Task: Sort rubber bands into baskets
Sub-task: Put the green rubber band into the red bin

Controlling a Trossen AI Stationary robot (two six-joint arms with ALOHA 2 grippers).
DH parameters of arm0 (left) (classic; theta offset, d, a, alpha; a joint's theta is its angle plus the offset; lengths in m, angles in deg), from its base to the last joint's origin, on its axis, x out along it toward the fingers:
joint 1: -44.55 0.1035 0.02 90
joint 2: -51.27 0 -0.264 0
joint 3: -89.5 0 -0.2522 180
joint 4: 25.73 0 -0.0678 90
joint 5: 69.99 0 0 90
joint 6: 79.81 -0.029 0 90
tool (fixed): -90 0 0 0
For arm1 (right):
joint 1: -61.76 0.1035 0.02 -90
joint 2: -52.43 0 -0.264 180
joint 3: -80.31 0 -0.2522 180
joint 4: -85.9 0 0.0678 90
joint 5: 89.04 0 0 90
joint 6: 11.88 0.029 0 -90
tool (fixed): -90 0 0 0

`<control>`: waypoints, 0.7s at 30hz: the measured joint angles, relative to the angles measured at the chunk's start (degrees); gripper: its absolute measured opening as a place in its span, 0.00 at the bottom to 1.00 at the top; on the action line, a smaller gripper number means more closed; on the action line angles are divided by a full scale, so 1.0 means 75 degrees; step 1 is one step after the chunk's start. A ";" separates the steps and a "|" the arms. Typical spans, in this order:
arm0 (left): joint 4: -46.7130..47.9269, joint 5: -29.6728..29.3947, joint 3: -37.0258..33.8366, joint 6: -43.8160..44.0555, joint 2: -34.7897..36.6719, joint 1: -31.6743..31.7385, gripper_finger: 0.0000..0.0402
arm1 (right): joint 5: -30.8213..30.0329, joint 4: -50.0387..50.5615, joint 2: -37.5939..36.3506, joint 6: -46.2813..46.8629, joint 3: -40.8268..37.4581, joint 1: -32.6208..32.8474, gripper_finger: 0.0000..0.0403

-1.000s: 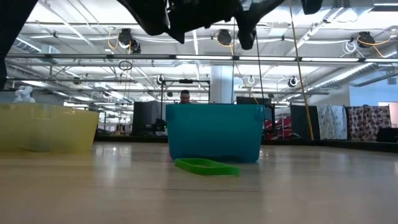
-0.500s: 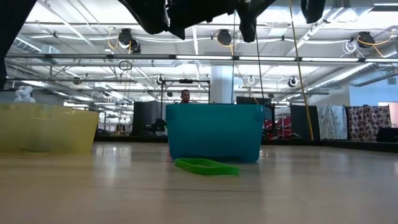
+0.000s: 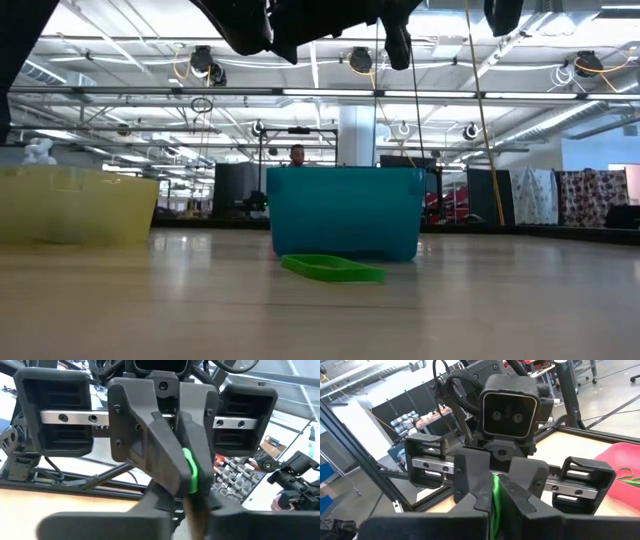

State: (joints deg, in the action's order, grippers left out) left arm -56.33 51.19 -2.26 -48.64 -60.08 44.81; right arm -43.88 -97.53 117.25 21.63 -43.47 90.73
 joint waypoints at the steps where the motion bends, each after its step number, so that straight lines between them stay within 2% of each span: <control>1: 0.0000 -0.0001 0.0000 -0.0009 0.0000 0.0002 0.06 | -0.0002 0.0002 0.0000 -0.0002 0.0000 0.0000 0.04; 7: 0.0047 0.0003 0.0000 -0.0028 0.0000 -0.0017 0.01 | -0.0003 0.0052 0.0000 0.0097 0.0003 0.0000 0.12; 12: 0.0168 0.0006 0.0012 -0.0067 0.0000 -0.0039 0.01 | -0.0006 0.0085 0.0000 0.0507 0.0003 0.0000 0.24; 18: 0.1008 0.0006 0.0012 -0.0272 0.0000 0.0123 0.01 | -0.0006 0.0788 0.0000 0.0901 0.0003 0.0000 0.42; 21: 0.1602 0.0049 0.0012 -0.0383 0.0010 0.0329 0.01 | 0.0265 0.1361 0.0000 0.1259 0.0000 0.0000 0.49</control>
State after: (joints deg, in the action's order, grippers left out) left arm -44.31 51.56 -2.17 -51.51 -60.00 47.28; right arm -41.90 -87.33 117.25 31.08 -43.47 90.73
